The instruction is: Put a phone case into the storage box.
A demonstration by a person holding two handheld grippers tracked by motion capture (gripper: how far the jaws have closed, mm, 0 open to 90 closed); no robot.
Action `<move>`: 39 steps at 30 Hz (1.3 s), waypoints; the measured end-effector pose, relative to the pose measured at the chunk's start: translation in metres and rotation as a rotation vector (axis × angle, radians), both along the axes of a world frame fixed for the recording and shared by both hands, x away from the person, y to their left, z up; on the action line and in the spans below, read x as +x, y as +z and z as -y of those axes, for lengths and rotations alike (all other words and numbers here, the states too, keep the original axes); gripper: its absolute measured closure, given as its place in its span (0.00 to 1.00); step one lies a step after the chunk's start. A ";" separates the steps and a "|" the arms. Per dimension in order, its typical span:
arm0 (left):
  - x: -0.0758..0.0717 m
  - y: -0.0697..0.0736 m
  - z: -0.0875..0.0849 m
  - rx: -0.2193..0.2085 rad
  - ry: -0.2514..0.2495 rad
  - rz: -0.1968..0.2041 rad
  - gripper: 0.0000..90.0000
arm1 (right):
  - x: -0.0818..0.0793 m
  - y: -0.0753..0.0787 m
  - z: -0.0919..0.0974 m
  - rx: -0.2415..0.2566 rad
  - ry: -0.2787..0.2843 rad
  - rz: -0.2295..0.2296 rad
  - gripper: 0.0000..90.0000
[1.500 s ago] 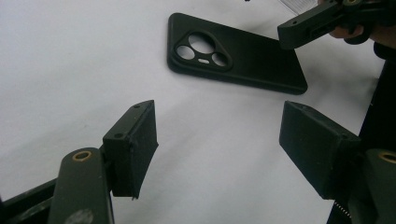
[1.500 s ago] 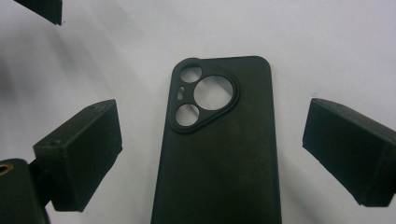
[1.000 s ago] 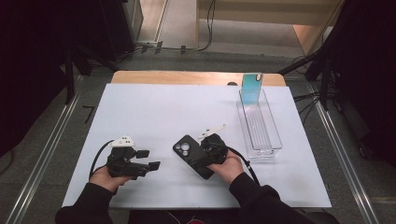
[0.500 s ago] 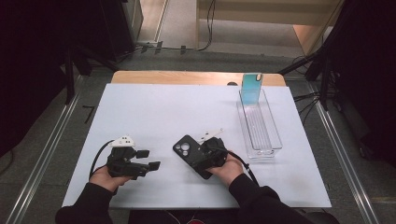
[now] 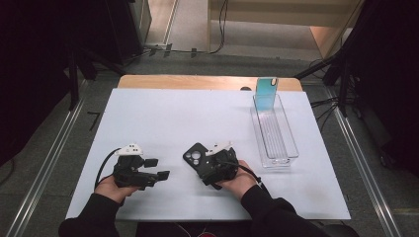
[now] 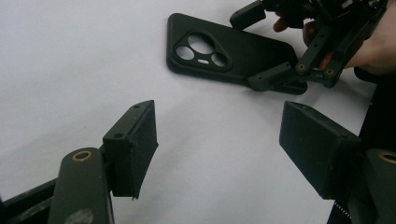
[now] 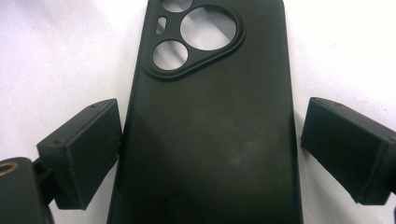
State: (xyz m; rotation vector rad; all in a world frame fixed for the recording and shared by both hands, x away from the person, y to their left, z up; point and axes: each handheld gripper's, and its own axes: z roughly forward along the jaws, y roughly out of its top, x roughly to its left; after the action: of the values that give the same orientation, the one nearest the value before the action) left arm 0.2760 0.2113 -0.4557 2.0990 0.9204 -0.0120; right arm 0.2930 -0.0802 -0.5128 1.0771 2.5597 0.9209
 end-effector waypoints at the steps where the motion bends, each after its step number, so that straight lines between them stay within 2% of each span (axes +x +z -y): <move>1: 0.000 0.000 0.000 0.000 0.002 0.001 0.31 | -0.001 0.000 -0.001 -0.002 -0.001 0.002 0.05; 4: 0.000 0.000 0.000 0.005 0.003 0.000 0.31 | -0.002 -0.002 -0.001 -0.006 -0.005 0.026 0.05; 7: 0.000 0.000 0.001 0.001 0.002 0.000 0.31 | -0.004 -0.002 0.000 0.005 -0.009 0.032 0.11; 14: 0.000 0.000 0.001 0.000 0.004 0.000 0.31 | -0.004 -0.002 0.002 0.012 -0.007 0.035 0.13; 20: 0.000 0.001 0.000 -0.006 0.004 -0.001 0.31 | -0.004 -0.001 0.003 0.022 -0.011 0.027 0.15; 25: 0.000 0.002 0.000 -0.001 0.012 0.004 0.31 | 0.000 0.001 0.006 0.046 -0.009 0.002 0.16; 29: 0.000 0.002 0.000 -0.010 0.014 0.002 0.31 | 0.000 0.002 0.006 0.047 -0.002 0.009 0.16; 34: 0.001 0.004 0.000 -0.004 0.022 -0.001 0.31 | 0.001 0.011 0.008 0.080 -0.011 0.009 0.16; 39: 0.002 0.006 0.000 -0.023 0.042 -0.018 0.31 | 0.001 0.022 0.014 0.117 -0.029 0.029 0.16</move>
State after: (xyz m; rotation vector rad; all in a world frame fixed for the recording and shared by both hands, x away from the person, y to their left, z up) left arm 0.2777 0.2115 -0.4495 2.0613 0.9703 -0.0197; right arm 0.2945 -0.0940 -0.4912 1.1204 2.4876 1.0822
